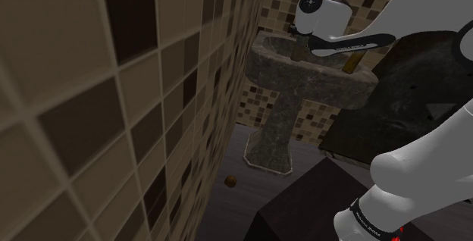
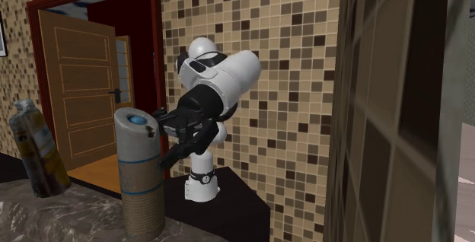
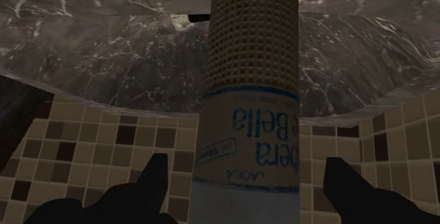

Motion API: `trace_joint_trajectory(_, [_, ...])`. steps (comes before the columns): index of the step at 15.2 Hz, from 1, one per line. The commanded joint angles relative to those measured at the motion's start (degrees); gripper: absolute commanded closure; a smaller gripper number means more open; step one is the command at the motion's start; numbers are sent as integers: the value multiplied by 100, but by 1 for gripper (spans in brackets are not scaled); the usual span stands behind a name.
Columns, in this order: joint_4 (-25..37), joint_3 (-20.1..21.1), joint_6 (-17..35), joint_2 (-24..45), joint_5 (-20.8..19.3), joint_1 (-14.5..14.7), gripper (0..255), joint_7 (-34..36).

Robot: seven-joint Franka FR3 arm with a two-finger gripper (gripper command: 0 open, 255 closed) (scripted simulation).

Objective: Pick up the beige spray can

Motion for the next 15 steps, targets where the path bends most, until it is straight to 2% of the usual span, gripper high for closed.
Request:
trace_joint_trajectory(1, [-87,-2,47,33,-133,-11,0,165])
trace_joint_trajectory(4, [-151,1,73,64,-235,-14,0,291])
trace_joint_trajectory(5, [-150,3,69,63,-232,-12,255,289])
trace_joint_trajectory(15, [-111,0,57,44,-170,-13,255,211])
